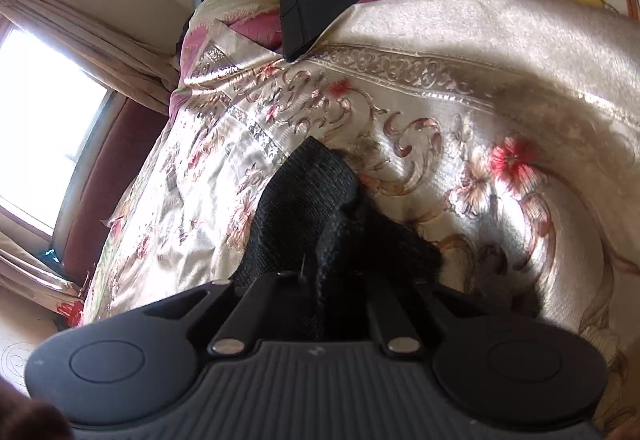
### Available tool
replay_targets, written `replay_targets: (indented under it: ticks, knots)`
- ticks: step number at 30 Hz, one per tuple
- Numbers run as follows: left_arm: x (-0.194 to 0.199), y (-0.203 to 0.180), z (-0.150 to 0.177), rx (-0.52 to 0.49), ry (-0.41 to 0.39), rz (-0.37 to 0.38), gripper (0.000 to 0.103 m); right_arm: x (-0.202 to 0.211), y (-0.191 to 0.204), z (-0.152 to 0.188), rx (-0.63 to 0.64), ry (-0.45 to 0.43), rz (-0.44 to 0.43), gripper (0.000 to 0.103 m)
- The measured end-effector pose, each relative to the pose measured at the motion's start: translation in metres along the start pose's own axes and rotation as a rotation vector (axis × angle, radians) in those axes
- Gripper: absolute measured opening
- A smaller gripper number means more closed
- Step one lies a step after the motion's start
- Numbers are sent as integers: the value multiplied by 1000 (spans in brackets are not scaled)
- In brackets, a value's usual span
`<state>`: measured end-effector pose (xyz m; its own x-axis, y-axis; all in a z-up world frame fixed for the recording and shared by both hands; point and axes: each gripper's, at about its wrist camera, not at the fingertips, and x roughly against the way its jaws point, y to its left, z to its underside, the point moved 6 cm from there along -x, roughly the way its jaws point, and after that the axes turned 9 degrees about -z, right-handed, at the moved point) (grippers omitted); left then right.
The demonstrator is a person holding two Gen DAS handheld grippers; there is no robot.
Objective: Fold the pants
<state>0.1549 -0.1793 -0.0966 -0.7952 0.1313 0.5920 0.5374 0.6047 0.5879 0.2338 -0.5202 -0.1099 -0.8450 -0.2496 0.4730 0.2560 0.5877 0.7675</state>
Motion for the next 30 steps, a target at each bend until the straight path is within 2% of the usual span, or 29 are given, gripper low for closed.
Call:
replay_targets:
  ticks: [7,9,11,12,18,22,23,24,30]
  knots:
    - [2,-4,5,-30,0,-10,36,6,-3,-5,-27,8,-17,7]
    - [5,-3,10,-30,7,-8,36,15,-2,-6,-19,-3,-16,13]
    - [7,0,16,-17,15,-6,36,31,-3,-6,-30,-30,-43,30]
    - [7,1,18,-9,18,-4,36,37,-4,-4,-35,-41,-55,34]
    - [10,1,22,1,19,-10,36,73,-5,15,-46,-119,-82,36]
    - [11,1,23,-4,19,-11,36,70,-5,20,6,-131,-3,27]
    - [11,1,22,-5,20,-12,36,65,-4,20,8,-133,8,13]
    - [11,0,22,-7,22,-13,36,59,-3,19,-2,-127,1,6]
    - [10,0,22,-24,23,-11,36,49,19,16,22,-150,-86,4]
